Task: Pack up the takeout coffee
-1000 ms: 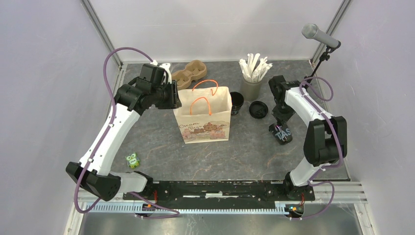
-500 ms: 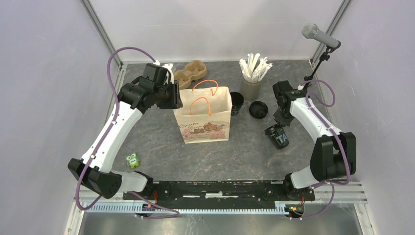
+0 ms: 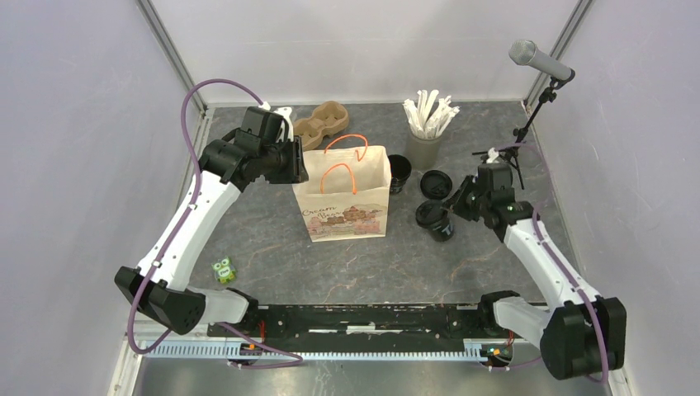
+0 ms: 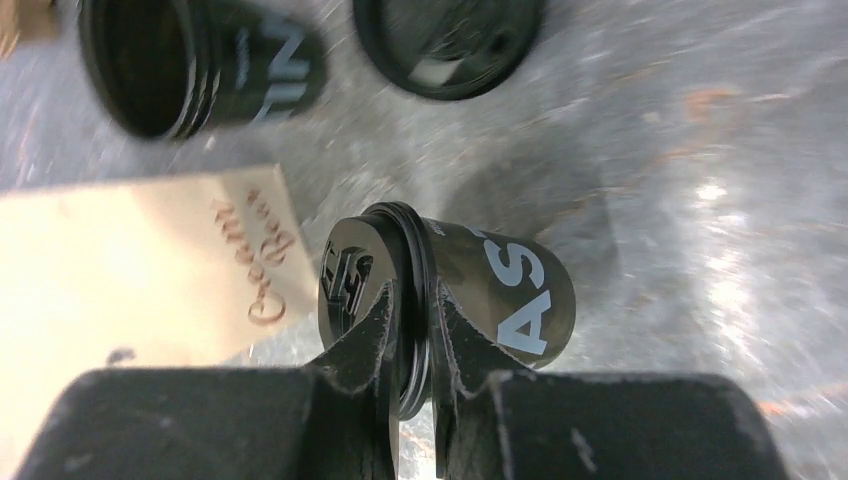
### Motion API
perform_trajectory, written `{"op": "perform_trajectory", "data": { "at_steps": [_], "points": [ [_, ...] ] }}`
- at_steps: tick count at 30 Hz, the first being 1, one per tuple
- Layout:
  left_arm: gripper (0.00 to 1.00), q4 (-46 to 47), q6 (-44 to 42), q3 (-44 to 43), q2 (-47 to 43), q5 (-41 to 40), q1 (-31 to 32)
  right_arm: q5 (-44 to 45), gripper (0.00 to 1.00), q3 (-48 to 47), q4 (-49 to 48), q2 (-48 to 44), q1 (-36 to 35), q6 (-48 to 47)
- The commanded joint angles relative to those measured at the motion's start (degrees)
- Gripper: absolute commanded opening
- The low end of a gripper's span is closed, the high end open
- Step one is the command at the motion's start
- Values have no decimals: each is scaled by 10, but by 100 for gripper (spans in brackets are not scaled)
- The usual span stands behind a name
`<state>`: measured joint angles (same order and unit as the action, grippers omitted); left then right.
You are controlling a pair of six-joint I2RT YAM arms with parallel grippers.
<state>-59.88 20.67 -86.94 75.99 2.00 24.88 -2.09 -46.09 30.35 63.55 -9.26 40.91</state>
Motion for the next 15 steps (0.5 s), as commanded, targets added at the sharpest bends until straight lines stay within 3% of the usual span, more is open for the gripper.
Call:
{"op": "perform_trajectory", "data": {
  "at_steps": [1, 6, 9, 15],
  "points": [
    [43, 9, -21, -19, -1, 6, 3, -195, 3, 89, -213, -51, 0, -83],
    [43, 9, -19, -23, 5, 12, 5, -260, 4, 151, -299, -100, 1, -119],
    [43, 9, -19, -24, 7, 12, 6, -296, 6, 192, -362, -112, 2, -95],
    [43, 6, -19, -31, 13, 13, 8, -311, 7, 243, -379, -114, 19, -86]
  ]
}}
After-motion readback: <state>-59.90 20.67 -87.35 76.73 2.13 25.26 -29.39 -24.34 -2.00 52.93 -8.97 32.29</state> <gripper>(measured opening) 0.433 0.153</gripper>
